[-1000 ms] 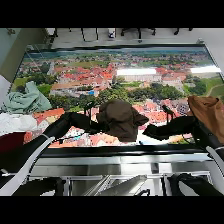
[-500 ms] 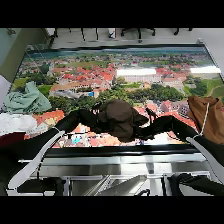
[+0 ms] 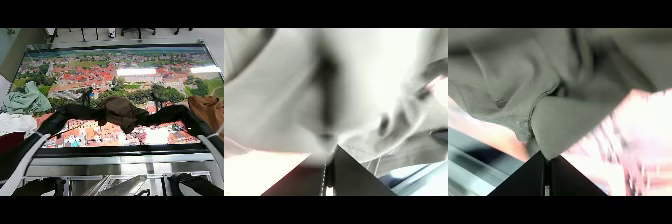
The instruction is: Fold the shirts.
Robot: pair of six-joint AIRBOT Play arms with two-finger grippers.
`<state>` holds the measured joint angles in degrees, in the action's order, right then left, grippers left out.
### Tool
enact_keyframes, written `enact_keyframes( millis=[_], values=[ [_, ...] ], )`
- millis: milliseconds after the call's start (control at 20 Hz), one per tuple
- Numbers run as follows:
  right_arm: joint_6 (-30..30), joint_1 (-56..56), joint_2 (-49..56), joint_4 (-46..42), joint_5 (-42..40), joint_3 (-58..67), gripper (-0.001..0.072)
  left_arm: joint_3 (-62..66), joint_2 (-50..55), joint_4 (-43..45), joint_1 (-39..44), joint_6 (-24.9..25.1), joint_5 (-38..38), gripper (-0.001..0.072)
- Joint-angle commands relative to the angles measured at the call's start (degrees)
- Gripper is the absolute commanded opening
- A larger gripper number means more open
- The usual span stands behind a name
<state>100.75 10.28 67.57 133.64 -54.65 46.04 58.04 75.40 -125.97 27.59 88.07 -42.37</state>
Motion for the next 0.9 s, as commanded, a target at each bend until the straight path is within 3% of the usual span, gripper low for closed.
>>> enact_keyframes(
  millis=[0,150,400,650,850],
  values=[
    [2.3,-6.4,-11.2,2.6,-8.0,13.9,0.0023,6.0,-15.8,0.4,-4.4,-0.1,4.8,0.0016],
    [3.1,-11.9,-18.2,2.2,-8.4,38.0,0.0023,19.2,-29.6,0.5,-9.2,0.0,11.3,0.0016],
    [7.5,-15.5,-19.1,0.5,-6.9,73.5,0.0023,44.3,-37.6,5.0,-15.7,0.0,8.6,0.0017],
    [9.5,-15.5,-19.7,-1.8,-5.2,75.5,0.0023,61.4,-29.7,7.4,-25.6,-1.3,-0.8,0.0017],
    [9.5,-15.5,-15.9,-1.4,-7.9,64.6,0.0023,58.8,-20.1,7.4,-29.4,-2.1,-9.1,0.0018]
  ],
)
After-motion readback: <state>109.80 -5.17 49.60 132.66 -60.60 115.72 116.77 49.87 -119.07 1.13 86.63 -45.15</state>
